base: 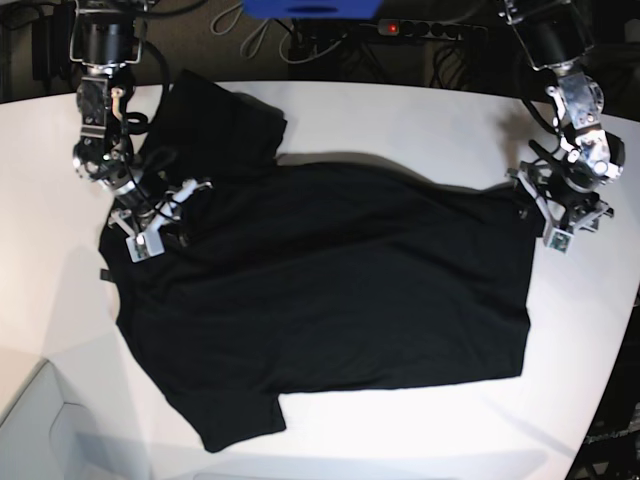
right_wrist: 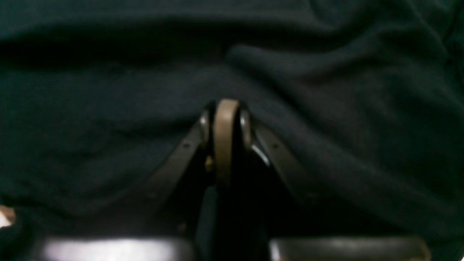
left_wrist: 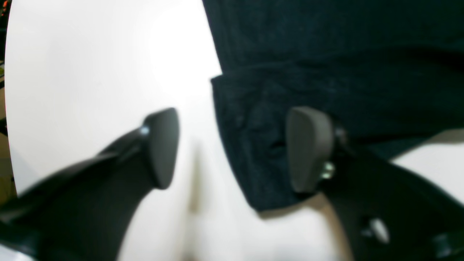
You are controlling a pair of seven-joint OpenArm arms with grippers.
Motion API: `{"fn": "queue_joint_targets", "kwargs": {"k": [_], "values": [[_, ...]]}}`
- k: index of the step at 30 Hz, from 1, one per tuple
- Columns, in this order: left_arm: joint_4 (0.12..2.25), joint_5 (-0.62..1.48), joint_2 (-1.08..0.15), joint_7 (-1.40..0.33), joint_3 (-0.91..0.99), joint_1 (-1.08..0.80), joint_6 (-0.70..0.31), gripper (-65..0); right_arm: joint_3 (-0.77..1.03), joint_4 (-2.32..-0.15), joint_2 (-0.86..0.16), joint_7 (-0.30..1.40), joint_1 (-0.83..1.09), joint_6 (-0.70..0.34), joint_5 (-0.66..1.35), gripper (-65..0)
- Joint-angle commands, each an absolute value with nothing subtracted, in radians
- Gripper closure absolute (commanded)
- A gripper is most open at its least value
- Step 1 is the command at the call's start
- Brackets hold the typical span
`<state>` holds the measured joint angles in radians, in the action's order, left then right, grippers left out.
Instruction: Layout the t-shirt on the table in an organized manner, then fold the t-shirt properly
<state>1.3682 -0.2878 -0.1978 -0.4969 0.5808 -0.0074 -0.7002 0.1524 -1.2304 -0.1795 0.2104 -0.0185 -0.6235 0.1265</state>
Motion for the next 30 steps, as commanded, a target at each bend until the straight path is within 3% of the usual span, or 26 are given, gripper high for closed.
{"fn": "queue_joint_targets", "kwargs": {"k": [1, 4, 9, 11, 22, 30], "values": [[1.382, -0.285, -0.208, -0.490, 0.582, 0.002, -0.698, -35.8, 0.159, -1.248, -0.186, 0.183, -0.035, -0.621, 0.139, -3.6], [1.382, -0.285, -0.206, -0.490, 0.582, -0.001, -0.698, -23.0, 0.159, -1.248, -0.186, 0.183, -0.036, -0.621, 0.139, -3.6], [1.382, -0.285, -0.206, -0.490, 0.587, -0.004, -0.698, -10.3, 0.159, -1.248, -0.186, 0.183, -0.036, -0.621, 0.139, -3.6], [1.382, -0.285, -0.193, -0.490, 0.587, -0.004, -0.698, -0.6, 0.159, -1.248, -0.185, 0.183, -0.035, -0.621, 0.139, -3.6], [1.643, -0.274, -0.128, -0.483, 0.590, -0.064, -0.698, -0.2, 0.159, -1.248, -0.185, 0.185, -0.036, -0.621, 0.139, -3.6], [1.885, -0.153, -0.133, -0.479, 0.590, -0.280, -0.698, -0.2, 0.159, -1.248, -0.185, 0.185, -0.031, -0.621, 0.139, -3.7]]}}
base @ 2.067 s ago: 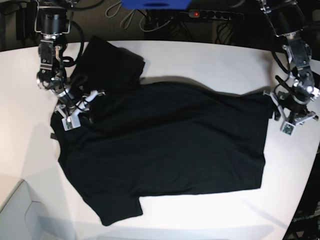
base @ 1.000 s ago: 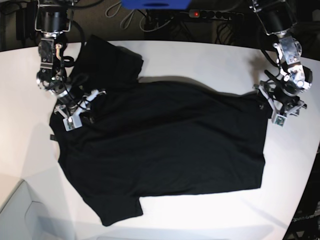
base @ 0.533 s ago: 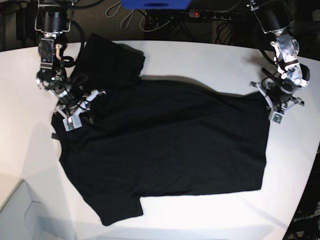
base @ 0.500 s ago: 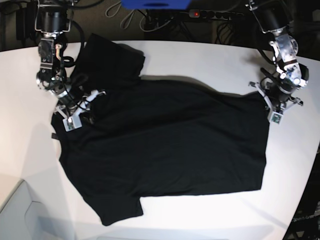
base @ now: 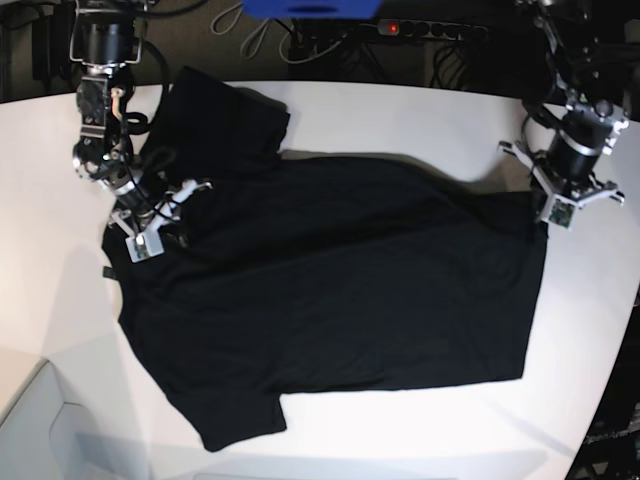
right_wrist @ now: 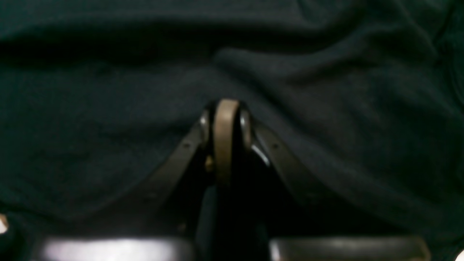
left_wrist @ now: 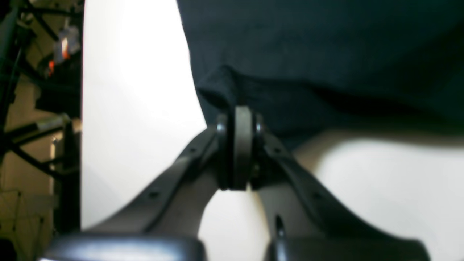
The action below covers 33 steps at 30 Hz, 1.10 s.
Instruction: Layout the t-shirt on the table in an organized manner, then fold the t-shirt properly
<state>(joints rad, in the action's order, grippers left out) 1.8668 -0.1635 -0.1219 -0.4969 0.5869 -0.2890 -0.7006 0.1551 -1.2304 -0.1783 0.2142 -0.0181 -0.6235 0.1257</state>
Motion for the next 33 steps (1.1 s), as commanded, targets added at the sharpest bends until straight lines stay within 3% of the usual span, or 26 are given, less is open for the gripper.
{"fn": "queue_joint_targets", "kwargs": {"k": [1, 7, 18, 20, 25, 27, 33], "values": [[1.894, -0.151, -0.134, -0.475, 0.588, -0.308, -0.698, -0.2, 0.159, -1.248, -0.185, 0.185, -0.031, -0.621, 0.139, -3.7], [1.868, -0.157, -0.171, -0.323, 0.581, -0.418, -0.698, -0.5, 0.153, -1.248, -0.183, 0.185, -0.033, -0.621, 0.140, -3.7], [1.873, -0.157, -0.266, -0.308, 0.559, -0.472, -0.698, -1.1, 0.151, -1.248, -0.163, 0.186, -0.036, -0.621, 0.140, -3.7], [1.879, -0.157, -0.286, -0.308, 0.561, -0.469, -0.698, -5.8, 0.154, -1.248, -0.163, 0.186, -0.036, -0.621, 0.140, -3.7], [1.879, -0.157, -0.294, -0.309, 0.561, -0.466, -0.698, -30.6, 0.156, -1.248, -0.163, 0.186, -0.036, -0.621, 0.140, -3.7], [1.879, -0.151, -0.295, -0.309, 0.561, -0.466, -0.698, -36.8, 0.157, -1.248, -0.163, 0.186, -0.036, -0.621, 0.140, -3.7], [1.788, -0.159, -0.266, -0.320, 0.562, -0.266, -0.698, -38.4, 0.156, -1.248, -0.163, 0.186, -0.038, -0.621, 0.140, -3.8]]}}
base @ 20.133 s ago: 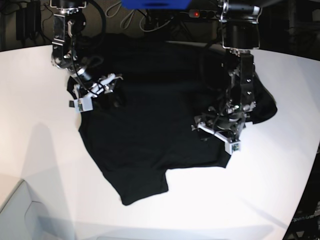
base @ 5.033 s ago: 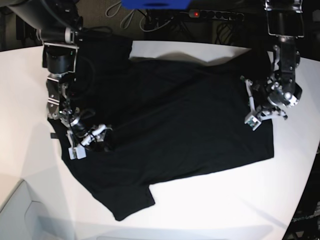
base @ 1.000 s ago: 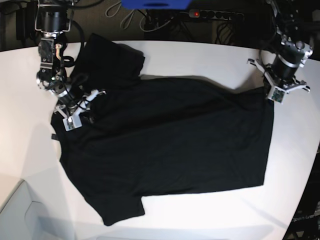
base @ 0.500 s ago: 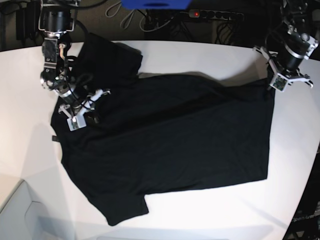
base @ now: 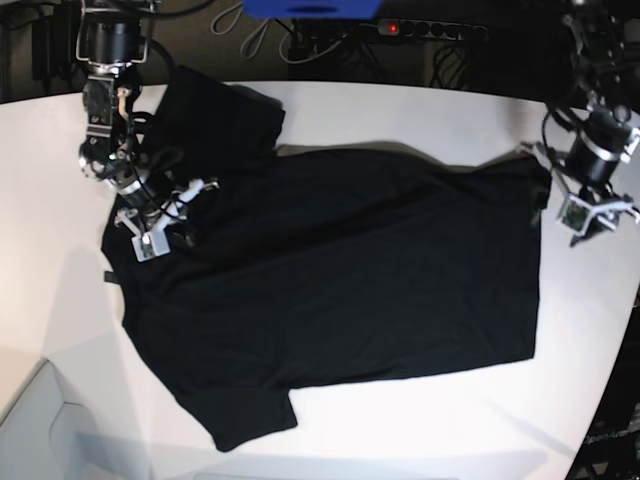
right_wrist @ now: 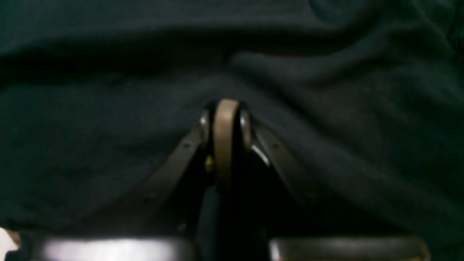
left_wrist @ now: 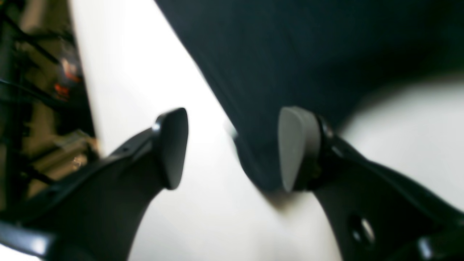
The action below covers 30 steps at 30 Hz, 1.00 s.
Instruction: Layout the t-shirt on the table in an organized manner, then fold the t-shirt properly
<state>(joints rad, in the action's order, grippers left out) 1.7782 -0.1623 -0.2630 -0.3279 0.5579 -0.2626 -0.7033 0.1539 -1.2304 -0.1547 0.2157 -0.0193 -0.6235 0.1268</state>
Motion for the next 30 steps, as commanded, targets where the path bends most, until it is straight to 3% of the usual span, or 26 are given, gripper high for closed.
{"fn": "queue_joint_targets", "kwargs": {"k": [1, 6, 13, 20, 30], "values": [[1.755, -0.160, -0.254, -0.320, 0.564, -0.226, -0.698, -38.4, 0.156, -1.248, -0.163, 0.186, -0.038, -0.621, 0.140, -3.8], [1.532, -0.348, -0.194, -0.389, 0.532, -0.024, -0.698, -38.4, 0.153, -1.248, -0.163, 0.188, -0.038, -0.621, 0.140, -3.9], [1.399, -0.415, -0.197, -0.389, 0.414, 0.035, -0.698, -38.4, 0.157, -1.248, -0.168, 0.188, -0.038, -0.621, 0.140, -3.9], [1.449, -0.410, -0.329, -0.395, 0.226, -0.058, -0.698, -38.4, 0.157, -1.248, -0.171, 0.188, -0.038, -0.621, 0.140, -4.0], [1.618, -0.404, -0.461, -0.397, 0.211, -0.243, -0.698, -38.4, 0.151, -1.234, -0.165, 0.189, -0.058, -0.621, 0.140, -4.0]]}}
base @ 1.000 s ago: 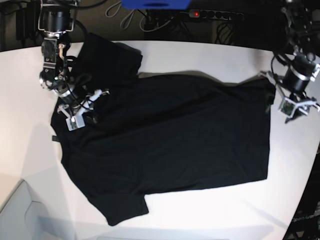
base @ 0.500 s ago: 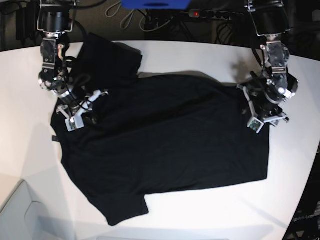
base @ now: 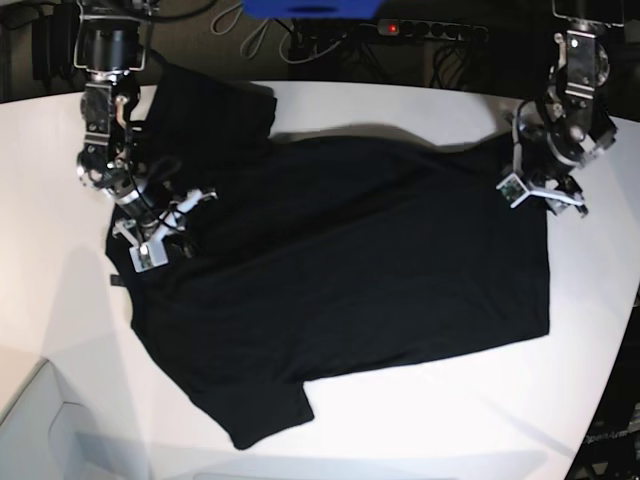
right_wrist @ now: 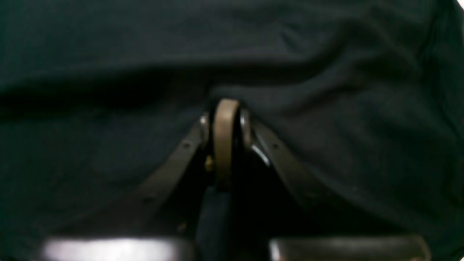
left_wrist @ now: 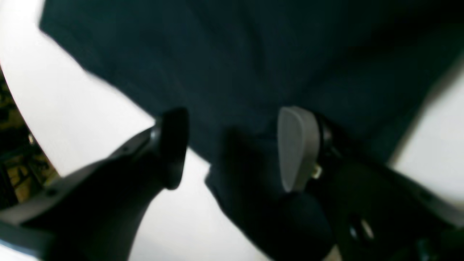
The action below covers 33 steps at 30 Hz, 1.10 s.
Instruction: Layout the t-shirt on the table in an organized manner, then fold the t-shirt properly
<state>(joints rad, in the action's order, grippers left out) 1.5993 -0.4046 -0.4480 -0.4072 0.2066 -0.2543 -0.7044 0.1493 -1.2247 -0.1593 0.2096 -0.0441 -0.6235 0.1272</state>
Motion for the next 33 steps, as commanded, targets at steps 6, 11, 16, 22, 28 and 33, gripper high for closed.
{"fn": "queue_joint_targets", "kwargs": {"k": [6, 11, 16, 22, 28, 33], "values": [[1.629, -0.378, -0.478, -0.397, 0.213, -0.278, -0.698, -38.4, 0.151, -1.167, -0.162, 0.189, -0.079, -0.621, 0.140, -4.0], [1.627, -0.246, -0.478, -0.397, 0.214, -0.286, -0.698, -38.4, 0.151, -1.153, -0.162, 0.188, -0.081, -0.621, 0.140, -4.0], [1.578, -0.246, -0.417, -0.397, 0.311, -0.203, -0.698, -38.5, 0.151, -1.141, -0.170, 0.191, -0.104, -0.621, 0.140, -4.0], [1.377, -0.246, -0.372, -0.397, 0.423, -0.028, -0.698, -38.5, 0.159, -1.076, -0.213, 0.188, -0.153, -0.621, 0.139, -4.0], [1.148, -0.246, -0.371, -0.389, 0.424, 0.104, -0.698, -38.5, 0.159, -1.216, -0.229, 0.191, -0.124, -0.621, 0.140, -4.0], [1.078, -0.248, -0.380, -0.387, 0.371, 0.151, -0.698, -38.5, 0.150, -1.412, -0.196, 0.193, -0.028, -0.621, 0.140, -4.1]]}}
